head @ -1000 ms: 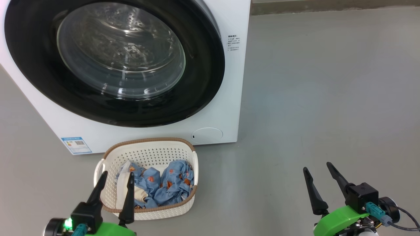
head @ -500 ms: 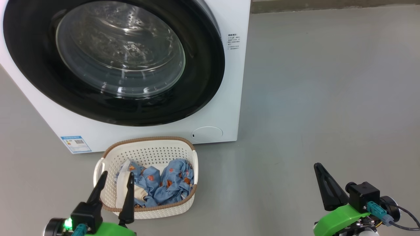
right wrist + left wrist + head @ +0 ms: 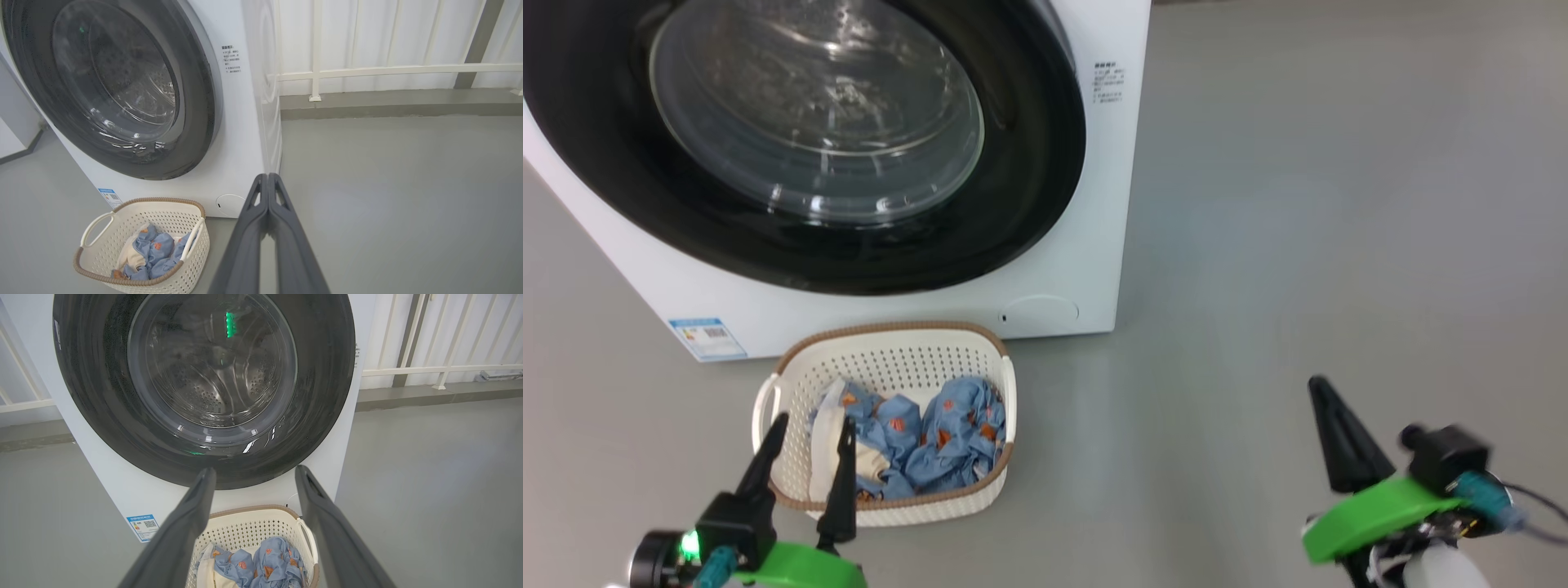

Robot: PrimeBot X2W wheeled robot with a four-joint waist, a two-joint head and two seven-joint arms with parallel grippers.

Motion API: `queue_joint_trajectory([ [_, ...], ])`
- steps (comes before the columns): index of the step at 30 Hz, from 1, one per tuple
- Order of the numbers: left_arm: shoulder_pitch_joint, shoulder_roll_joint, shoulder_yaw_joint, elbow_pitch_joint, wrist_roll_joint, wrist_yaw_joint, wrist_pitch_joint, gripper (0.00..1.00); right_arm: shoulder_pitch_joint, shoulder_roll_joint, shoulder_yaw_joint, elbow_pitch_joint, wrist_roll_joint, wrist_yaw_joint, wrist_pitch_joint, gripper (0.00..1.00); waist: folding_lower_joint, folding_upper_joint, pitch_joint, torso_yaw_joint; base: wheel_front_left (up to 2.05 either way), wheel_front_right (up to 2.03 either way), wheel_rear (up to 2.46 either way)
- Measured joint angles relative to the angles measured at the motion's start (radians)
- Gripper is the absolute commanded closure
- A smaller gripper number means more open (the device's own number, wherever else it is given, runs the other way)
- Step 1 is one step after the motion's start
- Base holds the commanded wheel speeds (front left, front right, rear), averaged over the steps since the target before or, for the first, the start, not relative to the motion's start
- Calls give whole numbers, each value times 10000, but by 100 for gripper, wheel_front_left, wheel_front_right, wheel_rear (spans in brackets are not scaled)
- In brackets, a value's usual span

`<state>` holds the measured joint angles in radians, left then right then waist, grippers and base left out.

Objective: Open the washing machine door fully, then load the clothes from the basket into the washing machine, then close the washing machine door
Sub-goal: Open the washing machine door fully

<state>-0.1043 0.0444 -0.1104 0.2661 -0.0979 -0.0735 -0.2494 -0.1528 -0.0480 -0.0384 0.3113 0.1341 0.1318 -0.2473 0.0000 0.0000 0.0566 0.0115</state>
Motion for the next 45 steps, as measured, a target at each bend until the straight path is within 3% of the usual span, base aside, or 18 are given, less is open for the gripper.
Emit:
queue_joint_trajectory([
  [14, -1197, -73, -69, -359, -4, 0, -2, 0, -2920, -61, -1158, 1223, 6575, 0, 1605, 100, 0, 0, 1410, 385, 0, 0, 0],
  [19, -1628, -100, -173, -520, -42, 0, -2, 0, -4312, -140, -1839, 1662, 9033, 0, 2692, 100, 0, 0, 2057, 601, 0, 0, 0],
  [27, -2201, -115, -464, -685, -221, 6, -4, 0, -6628, -222, -2878, 2727, 11977, 0, 4876, 100, 0, 0, 2973, 1015, 0, 0, 0],
  [33, -2537, -132, -700, -748, -290, 84, -50, 0, -8463, -479, -3202, 3707, 13189, 0, 6450, 100, 0, 0, 3528, 1359, 0, 0, 0],
  [45, -2993, -140, -1003, -869, -470, 90, -65, 0, -11487, -667, -2299, 5018, 13183, -2, 7931, 100, 0, 0, 4443, 1836, 0, 0, 0],
])
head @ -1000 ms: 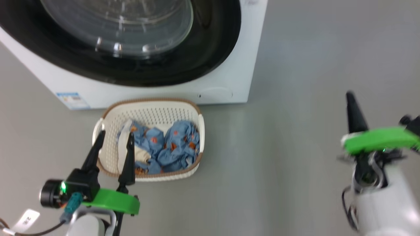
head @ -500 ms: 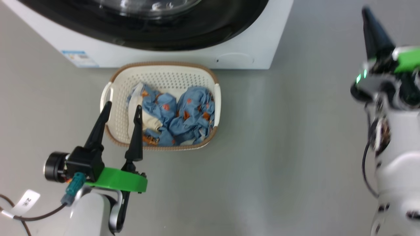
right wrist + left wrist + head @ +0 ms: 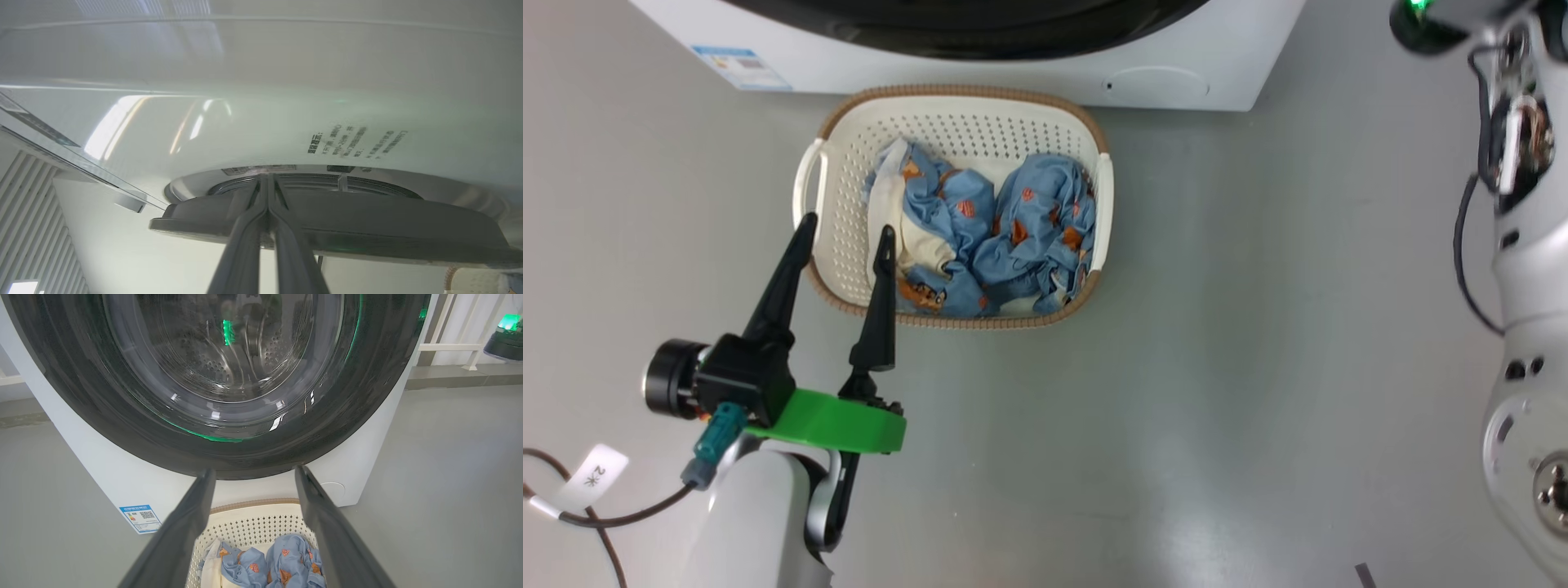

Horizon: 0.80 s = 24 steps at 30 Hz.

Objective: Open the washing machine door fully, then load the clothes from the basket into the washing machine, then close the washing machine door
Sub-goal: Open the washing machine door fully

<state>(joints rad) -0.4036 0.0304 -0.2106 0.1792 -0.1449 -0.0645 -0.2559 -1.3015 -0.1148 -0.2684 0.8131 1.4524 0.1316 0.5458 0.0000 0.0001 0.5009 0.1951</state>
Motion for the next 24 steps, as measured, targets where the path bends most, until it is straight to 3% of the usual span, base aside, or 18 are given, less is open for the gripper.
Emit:
queue_joint_trajectory([
  [11, -295, -8, -244, -31, -148, 88, -2, 0, -1737, -31, 673, 1536, -963, 0, 132, 100, 0, 0, 434, 228, 0, 0, 0],
  [24, -381, -12, -322, -4, -157, 105, -6, 0, -2428, -105, 963, 2470, -1490, 0, 341, 100, 0, 0, 601, 273, 0, 0, 0],
])
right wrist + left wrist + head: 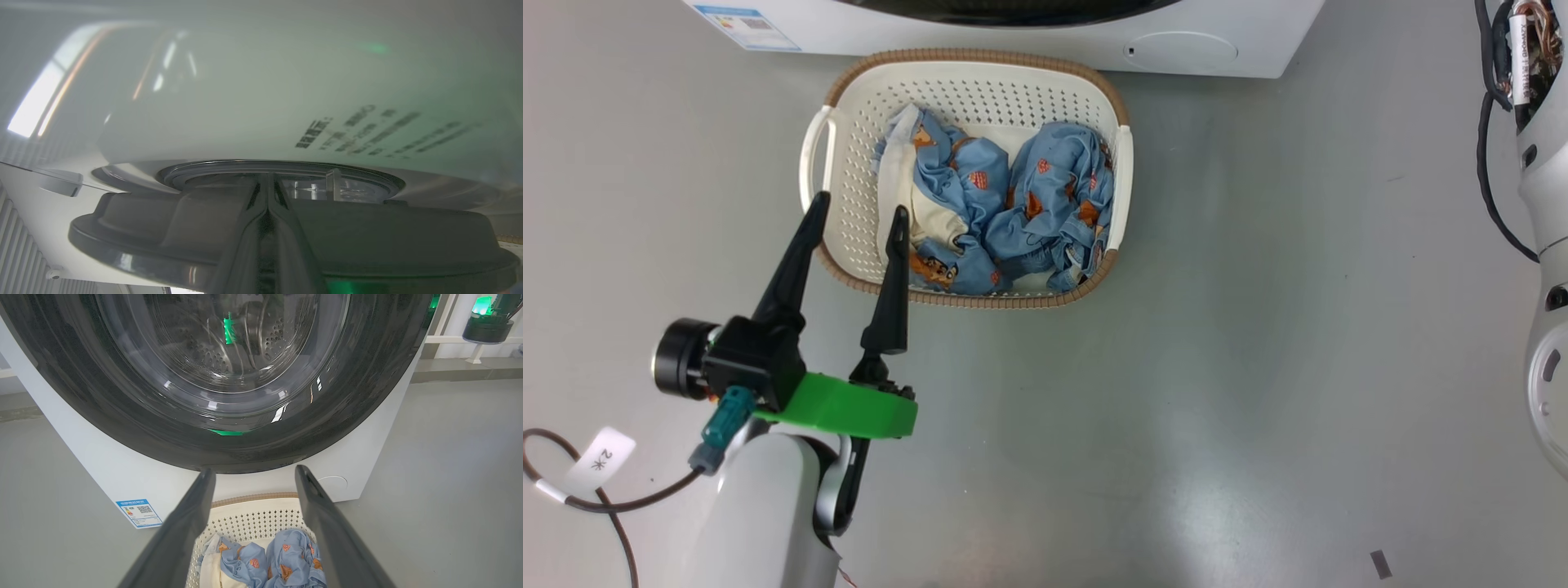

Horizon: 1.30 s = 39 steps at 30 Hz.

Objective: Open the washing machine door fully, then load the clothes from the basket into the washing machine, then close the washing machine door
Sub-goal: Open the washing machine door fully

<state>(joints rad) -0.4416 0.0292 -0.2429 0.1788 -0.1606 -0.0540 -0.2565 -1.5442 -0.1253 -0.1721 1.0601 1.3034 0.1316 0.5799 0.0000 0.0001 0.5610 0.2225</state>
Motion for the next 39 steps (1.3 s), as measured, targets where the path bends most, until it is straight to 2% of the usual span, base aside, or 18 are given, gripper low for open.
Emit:
queue_joint_trajectory([
  [16, -19, -2, -48, 100, 4, 113, 0, 0, 148, -59, 261, -391, -17, -25, 903, 100, 0, 0, -13, -126, 0, 0, 0],
  [39, 24, -2, -61, 224, 81, 232, 0, 0, 3150, 328, 495, -3488, 284, -25, 2207, 100, 0, 0, -606, -351, 0, 0, 0],
])
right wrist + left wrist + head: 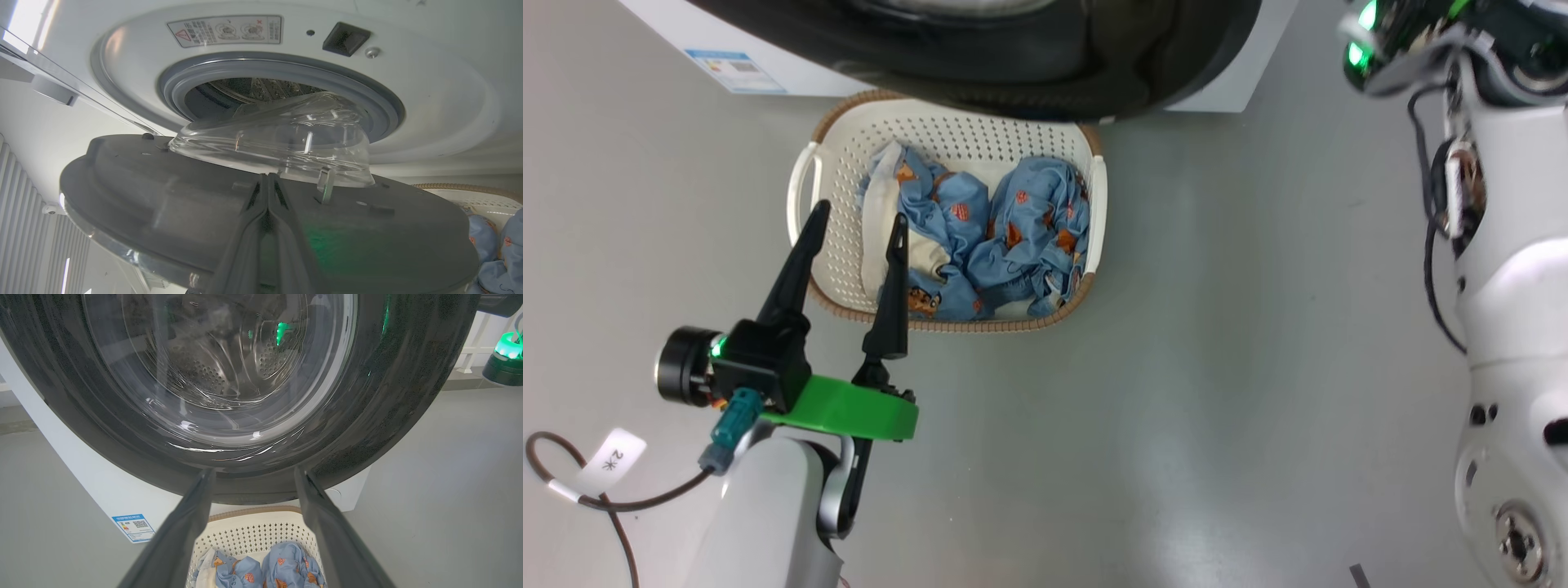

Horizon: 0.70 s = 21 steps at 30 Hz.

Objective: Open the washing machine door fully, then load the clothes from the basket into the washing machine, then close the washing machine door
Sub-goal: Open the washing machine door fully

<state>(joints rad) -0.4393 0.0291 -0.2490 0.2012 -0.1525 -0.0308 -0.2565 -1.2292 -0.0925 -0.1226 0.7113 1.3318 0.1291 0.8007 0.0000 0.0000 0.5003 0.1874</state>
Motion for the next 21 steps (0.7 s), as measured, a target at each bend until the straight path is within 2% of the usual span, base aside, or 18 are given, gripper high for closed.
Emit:
queue_joint_trajectory([
  [12, 306, 4, 4, 194, 17, -2, 0, 0, 1887, 75, 715, -1281, 876, 0, 336, 100, 0, 0, -595, -69, 0, 0, 0],
  [21, 925, 10, -82, 479, 13, -2, 0, 0, 3328, 104, 1983, -1691, 1567, 0, -128, 100, 0, 0, -1363, -67, 0, 0, 0],
])
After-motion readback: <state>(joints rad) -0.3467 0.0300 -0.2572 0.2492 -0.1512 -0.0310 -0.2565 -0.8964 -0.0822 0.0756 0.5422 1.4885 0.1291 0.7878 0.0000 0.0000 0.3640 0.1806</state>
